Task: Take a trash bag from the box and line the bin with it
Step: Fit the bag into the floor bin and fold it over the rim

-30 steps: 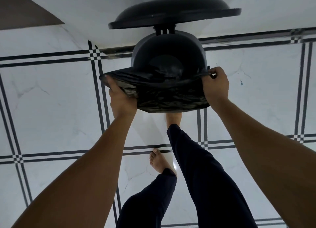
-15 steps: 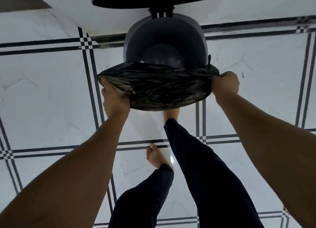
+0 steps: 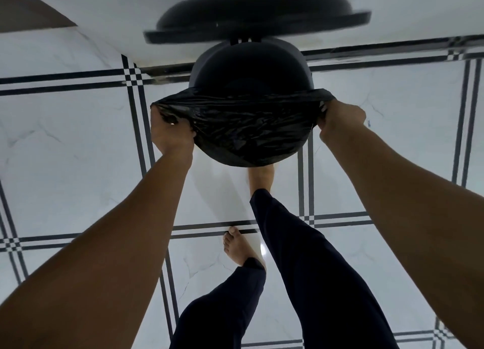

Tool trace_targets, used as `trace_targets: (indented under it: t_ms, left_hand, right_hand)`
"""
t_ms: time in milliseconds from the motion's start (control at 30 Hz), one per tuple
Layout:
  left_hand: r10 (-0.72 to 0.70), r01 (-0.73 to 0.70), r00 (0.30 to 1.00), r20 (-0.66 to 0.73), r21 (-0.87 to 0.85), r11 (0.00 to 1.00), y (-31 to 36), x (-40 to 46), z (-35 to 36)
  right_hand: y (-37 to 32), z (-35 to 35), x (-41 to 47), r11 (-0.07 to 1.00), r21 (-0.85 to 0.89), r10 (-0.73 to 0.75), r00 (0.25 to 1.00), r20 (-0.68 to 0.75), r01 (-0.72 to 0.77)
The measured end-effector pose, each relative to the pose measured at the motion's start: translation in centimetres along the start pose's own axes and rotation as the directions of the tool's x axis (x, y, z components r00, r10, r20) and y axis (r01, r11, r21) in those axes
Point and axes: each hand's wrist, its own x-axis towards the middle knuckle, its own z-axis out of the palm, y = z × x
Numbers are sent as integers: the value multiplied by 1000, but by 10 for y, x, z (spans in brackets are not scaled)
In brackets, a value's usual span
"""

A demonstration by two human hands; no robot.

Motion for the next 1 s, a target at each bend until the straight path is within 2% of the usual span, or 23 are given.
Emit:
trace_targets:
  t_ms: [33, 67, 100, 133, 200, 300, 367, 500, 567, 667, 767, 833, 900, 967, 1000]
  left_hand:
    - [23, -23, 1000, -20, 6, 1000, 2, -2, 1]
    - [38, -37, 999, -38, 25, 999, 3, -4, 2]
    - [48, -45, 998, -48, 46, 998, 3, -6, 3]
    - [65, -62, 997, -52, 62, 996, 4, -8, 4]
    - [147, -143, 989, -24, 104, 984, 7, -11, 6]
    - [263, -274, 960, 90, 143, 951, 14, -11, 10]
    - [285, -305, 948, 142, 147, 941, 18, -5, 16]
    - [386, -435, 890, 242, 201, 877, 27, 5, 27]
    - [414, -477, 865, 282, 207, 854, 32, 16, 31]
    - [433, -525, 832, 347, 240, 817, 38, 34, 30]
    - [410, -499, 847, 337, 243, 832, 39, 47, 27]
    - [391, -441, 890, 236, 227, 868, 41, 45, 23]
    - [461, -469, 882, 101, 296, 832, 44, 29, 17]
    - [568, -549, 821, 56, 352, 758, 46, 0, 14]
    - [616, -606, 782, 95, 343, 717, 44, -16, 17]
  right_hand:
    - [-1, 4, -2, 1000, 8, 12, 1000, -4, -12]
    - [0, 8, -2, 986, 162, 41, 999, -2, -41]
    - [-1, 14, 2, 921, 384, 77, 997, -17, -65]
    - [-4, 18, 0, 783, 617, 137, 990, -45, -80]
    - [-12, 25, 0, 742, 670, 138, 973, -185, 22]
    - [-31, 24, 3, 847, 498, -66, 967, -246, 185]
    - [-44, 23, 6, 839, 435, -238, 939, -246, 327]
    - [-62, 23, 16, 808, 310, -477, 865, -155, 501]
    - [-69, 23, 22, 796, 264, -547, 834, -72, 545]
    - [-73, 27, 36, 807, 158, -579, 816, 13, 570]
    - [-71, 30, 37, 782, 117, -611, 790, -50, 612]
    - [-63, 32, 27, 713, -28, -690, 694, -206, 700]
    - [-53, 34, 11, 647, -231, -755, 570, -324, 727]
    - [-44, 40, 0, 555, -345, -831, 481, -281, 757]
    - [-38, 44, -2, 500, -377, -866, 449, -219, 780]
